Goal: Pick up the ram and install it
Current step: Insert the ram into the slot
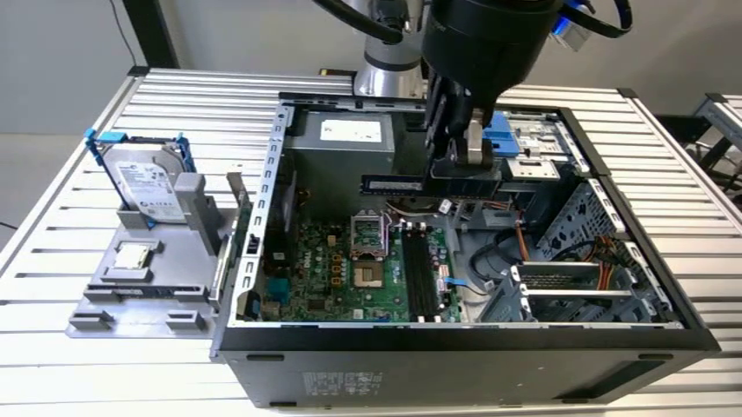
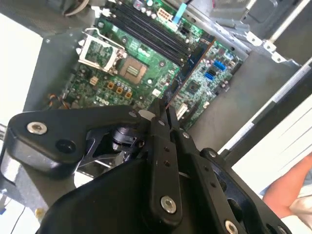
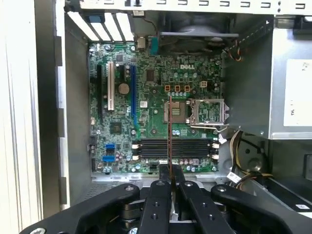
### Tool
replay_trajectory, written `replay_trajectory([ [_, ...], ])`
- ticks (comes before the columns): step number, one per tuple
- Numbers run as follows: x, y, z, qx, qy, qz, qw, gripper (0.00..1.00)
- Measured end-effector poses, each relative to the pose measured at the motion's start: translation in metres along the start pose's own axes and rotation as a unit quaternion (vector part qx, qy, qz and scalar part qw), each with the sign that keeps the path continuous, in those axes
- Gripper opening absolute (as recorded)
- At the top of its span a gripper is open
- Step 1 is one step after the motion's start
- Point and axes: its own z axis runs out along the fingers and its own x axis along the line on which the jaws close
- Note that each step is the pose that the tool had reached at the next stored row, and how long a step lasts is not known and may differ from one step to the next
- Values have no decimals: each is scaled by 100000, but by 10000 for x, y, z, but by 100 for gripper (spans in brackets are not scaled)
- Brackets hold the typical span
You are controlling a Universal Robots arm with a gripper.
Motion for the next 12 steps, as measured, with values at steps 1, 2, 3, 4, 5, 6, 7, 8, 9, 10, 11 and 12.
replay_trajectory([
  [1,-35,0,1,1,-1,-2,100000,0],
  [2,-64,-1,3,1,-5,0,100000,0],
  [3,-89,-3,4,0,-4,-1,100000,0],
  [4,-112,-10,5,-1,1,-5,100000,0],
  [5,-131,-19,6,-3,0,-12,100000,0],
  [6,-146,-29,6,-5,-2,-1,100000,0],
  [7,-156,-46,6,-9,2,14,100000,0],
  [8,-165,-67,6,-7,-3,44,100000,0],
  [9,-172,-89,6,-6,-3,77,100000,0],
  [10,-178,-112,5,-5,-3,116,100000,0],
  [11,-183,-136,5,-4,-3,163,100000,0],
  [12,-187,-159,4,1,-6,235,100000,0],
])
